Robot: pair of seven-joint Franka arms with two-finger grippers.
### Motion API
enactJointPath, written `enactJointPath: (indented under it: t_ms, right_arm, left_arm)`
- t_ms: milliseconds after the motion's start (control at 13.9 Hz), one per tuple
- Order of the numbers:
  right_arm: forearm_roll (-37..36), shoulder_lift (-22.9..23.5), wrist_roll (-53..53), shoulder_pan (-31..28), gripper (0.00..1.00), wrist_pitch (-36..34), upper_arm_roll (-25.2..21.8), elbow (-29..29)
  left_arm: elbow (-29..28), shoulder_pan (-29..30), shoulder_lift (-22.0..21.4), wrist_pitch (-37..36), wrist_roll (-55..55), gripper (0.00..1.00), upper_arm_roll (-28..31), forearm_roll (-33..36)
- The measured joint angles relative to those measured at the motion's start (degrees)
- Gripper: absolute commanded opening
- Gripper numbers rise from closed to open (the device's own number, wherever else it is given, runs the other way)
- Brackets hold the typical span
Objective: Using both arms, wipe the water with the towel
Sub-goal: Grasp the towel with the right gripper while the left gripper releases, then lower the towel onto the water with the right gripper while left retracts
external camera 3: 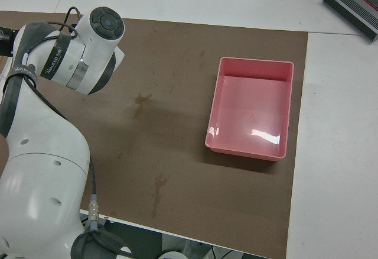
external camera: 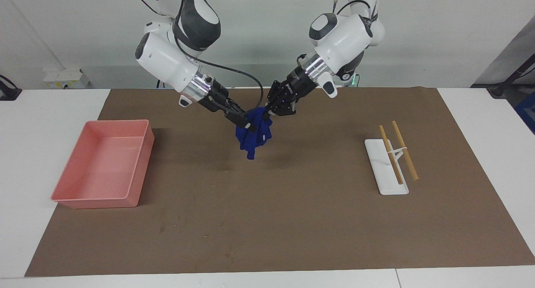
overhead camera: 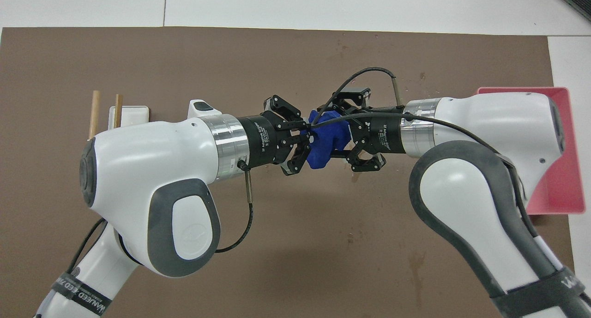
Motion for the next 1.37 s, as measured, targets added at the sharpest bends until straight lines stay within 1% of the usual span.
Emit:
enactJointPath:
  t_ms: [72,144,360,504,576,648,864,936,1080,1224,1296,1368]
  right_arm:
    - [0.0,0.0,-1.5,0.0,0.11,-0.11,0.0,-0.2]
    - [-0.12,-0.01,-3.34,0.0,0.0,-0.58,-0.02,-0.27]
    - [-3.47,-0.16,-9.73,-0.14,0.0,-3.22,-0.29,-0.07]
    - [-4.62,-0.19,-15.96,-0.22,0.0,-3.81,-0.46,0.11]
    - [-5.36,-0.19,-18.17,-0.27,0.0,-4.25,-0.51,0.23]
    - [-6.28,-0.19,-19.44,-0.28,0.0,-4.56,-0.54,0.37]
    - [-10.58,-0.26,-21.33,-0.13,0.0,-6.59,-0.5,0.32]
    - [-12.39,-0.25,-22.78,-0.06,0.0,-7.56,-0.42,0.13]
    - [-17.92,-0.26,-28.04,-0.05,0.0,-9.69,-0.3,-0.12]
    - [-27.0,-0.26,-35.73,-0.15,0.0,-11.49,-0.41,-0.38]
    - [-30.97,-0.24,-39.47,-0.32,0.0,-11.95,-0.47,-0.84]
    - [-33.09,-0.17,-43.19,-0.89,0.0,-12.26,-0.5,-1.7]
  left_arm:
    - [-0.05,-0.38,0.0,0.56,-0.19,0.0,0.01,-0.07]
    - [-0.12,-0.5,0.0,0.67,-0.3,0.0,0.01,-0.1]
    - [-0.88,-0.57,0.01,0.63,-0.34,0.0,-0.04,-0.12]
    - [-1.06,-0.78,0.01,0.59,-0.34,0.0,-0.13,-0.12]
    - [-1.16,-0.91,0.01,0.56,-0.33,0.71,-0.13,-0.12]
    - [-1.25,-1.01,0.01,0.55,-0.33,1.0,-0.14,-0.12]
    - [-1.06,-0.93,-0.14,1.03,-0.28,1.0,0.76,0.02]
    - [-0.79,-0.75,-0.2,1.51,0.04,1.0,1.1,1.28]
    - [-0.21,0.43,-0.25,1.61,0.55,1.0,1.34,10.31]
    - [0.22,1.96,-0.24,1.04,3.15,1.0,1.38,18.38]
    - [0.68,2.92,-0.17,0.08,6.96,1.0,1.41,21.62]
    - [1.36,3.84,-0.08,-1.44,12.05,1.0,1.44,24.27]
